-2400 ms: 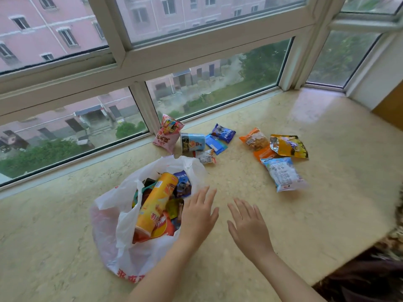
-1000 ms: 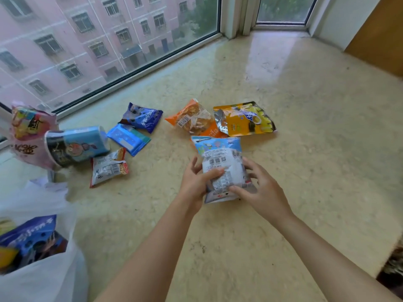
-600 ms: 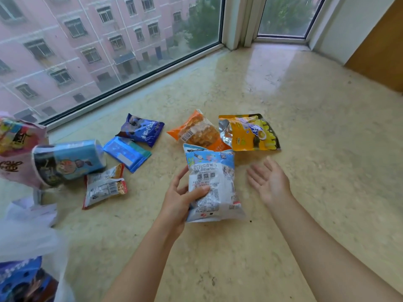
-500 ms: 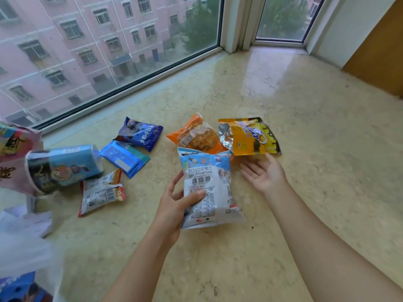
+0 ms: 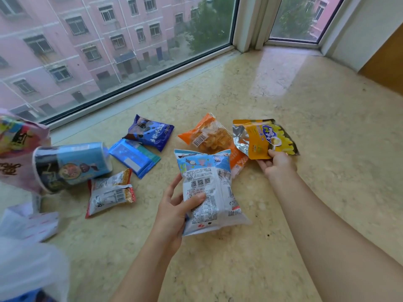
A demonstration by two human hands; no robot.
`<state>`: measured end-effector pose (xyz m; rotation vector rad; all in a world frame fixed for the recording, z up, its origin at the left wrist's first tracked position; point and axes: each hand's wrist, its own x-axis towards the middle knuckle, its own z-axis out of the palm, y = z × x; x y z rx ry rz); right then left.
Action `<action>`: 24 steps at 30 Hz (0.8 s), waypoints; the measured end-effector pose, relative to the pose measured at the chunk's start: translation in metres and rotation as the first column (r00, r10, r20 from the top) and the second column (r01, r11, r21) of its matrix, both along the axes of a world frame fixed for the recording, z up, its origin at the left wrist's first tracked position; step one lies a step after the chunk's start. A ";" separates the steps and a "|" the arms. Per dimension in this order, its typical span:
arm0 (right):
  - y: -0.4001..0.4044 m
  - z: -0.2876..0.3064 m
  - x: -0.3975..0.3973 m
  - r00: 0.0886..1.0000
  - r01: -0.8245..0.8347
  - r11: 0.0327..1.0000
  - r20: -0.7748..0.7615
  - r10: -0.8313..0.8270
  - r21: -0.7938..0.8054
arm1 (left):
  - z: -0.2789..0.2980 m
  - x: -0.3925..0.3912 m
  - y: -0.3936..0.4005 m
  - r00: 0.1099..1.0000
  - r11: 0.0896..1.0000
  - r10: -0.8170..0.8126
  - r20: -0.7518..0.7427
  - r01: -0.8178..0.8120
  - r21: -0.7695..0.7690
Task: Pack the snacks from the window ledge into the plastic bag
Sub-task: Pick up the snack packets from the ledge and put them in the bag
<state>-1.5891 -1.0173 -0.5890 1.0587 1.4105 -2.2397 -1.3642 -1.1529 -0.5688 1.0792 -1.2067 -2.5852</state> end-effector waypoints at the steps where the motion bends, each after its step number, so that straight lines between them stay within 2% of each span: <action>1: 0.000 0.002 0.003 0.999 0.024 1.000 -0.026 -0.024 0.011 | 0.002 0.002 0.000 1.000 1.000 0.009 -0.002 -0.009 -0.008; 6: 0.005 0.021 0.026 0.987 0.018 1.000 -0.162 -0.019 -0.007 | 0.016 0.020 0.000 0.997 0.996 0.070 -0.014 -0.071 -0.047; 14: 0.032 0.083 0.105 0.906 -0.229 0.971 -0.351 0.238 0.066 | 0.066 0.076 0.015 0.984 0.981 0.171 -0.051 -0.175 -0.088; 19: 0.049 0.137 0.169 0.836 -0.371 0.922 -0.391 0.384 0.112 | 0.118 0.136 0.031 0.983 0.977 0.182 -0.029 -0.184 -0.111; 24: 0.061 0.199 0.230 0.796 -0.428 0.895 -0.415 0.440 0.129 | 0.179 0.200 0.040 0.981 0.971 0.193 -0.033 -0.196 -0.136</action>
